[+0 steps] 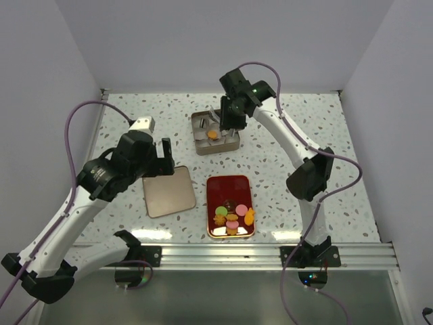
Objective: Pack the cookies
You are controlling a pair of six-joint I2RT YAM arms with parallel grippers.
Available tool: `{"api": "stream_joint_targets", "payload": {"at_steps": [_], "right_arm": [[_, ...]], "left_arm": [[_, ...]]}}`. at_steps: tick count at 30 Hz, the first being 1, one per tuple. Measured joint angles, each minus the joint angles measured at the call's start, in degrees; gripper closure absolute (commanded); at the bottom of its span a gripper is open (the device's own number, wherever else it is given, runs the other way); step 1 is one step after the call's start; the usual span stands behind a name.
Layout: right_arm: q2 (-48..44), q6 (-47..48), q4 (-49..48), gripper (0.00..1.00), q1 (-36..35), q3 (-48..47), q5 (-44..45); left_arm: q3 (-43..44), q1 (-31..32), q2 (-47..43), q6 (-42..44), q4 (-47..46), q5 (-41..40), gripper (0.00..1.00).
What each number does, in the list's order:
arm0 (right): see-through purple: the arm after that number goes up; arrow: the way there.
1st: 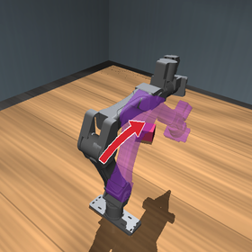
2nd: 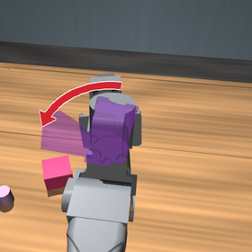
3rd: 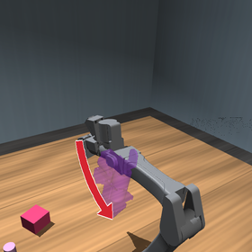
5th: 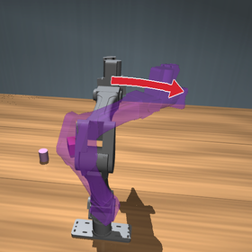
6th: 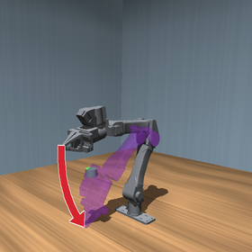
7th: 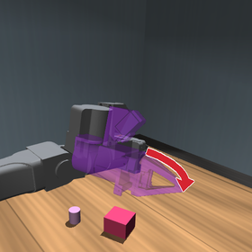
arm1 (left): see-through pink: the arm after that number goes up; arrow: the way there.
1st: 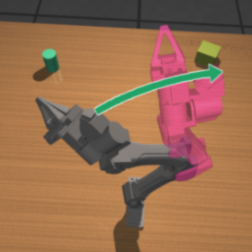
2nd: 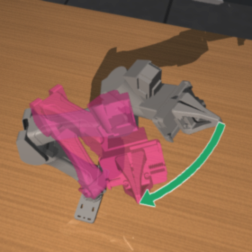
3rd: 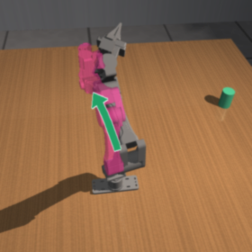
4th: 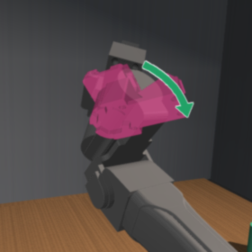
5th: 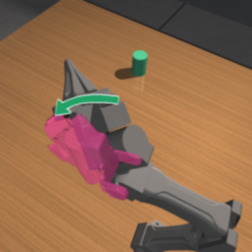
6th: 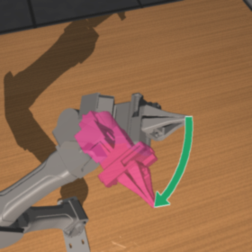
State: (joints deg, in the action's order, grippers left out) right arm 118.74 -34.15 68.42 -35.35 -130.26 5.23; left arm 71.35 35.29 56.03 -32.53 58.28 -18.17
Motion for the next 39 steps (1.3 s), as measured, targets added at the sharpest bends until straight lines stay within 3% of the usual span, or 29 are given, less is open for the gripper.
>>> {"api": "stream_joint_targets", "payload": {"at_steps": [8, 24, 35, 39], "right_arm": [[8.0, 0.8, -1.1, 0.66, 1.7, -6.4, -3.4], [12.2, 0.3, -5.5, 0.66, 3.8, -6.4, -5.0], [12.3, -1.0, -7.9, 0.47, 3.9, -4.8, -5.3], [12.3, -1.7, -8.9, 0.45, 3.9, -4.7, -5.3]], "left_arm": [[0.0, 0.0, 0.8, -0.9, 0.8, -0.6, 0.0], [0.4, 0.0, 6.7, 1.4, 0.0, -2.0, 0.0], [1.7, 0.0, 8.4, 3.3, -0.4, -2.8, 0.0], [1.8, 0.0, 8.4, 3.5, -0.4, -2.9, 0.0]]}}
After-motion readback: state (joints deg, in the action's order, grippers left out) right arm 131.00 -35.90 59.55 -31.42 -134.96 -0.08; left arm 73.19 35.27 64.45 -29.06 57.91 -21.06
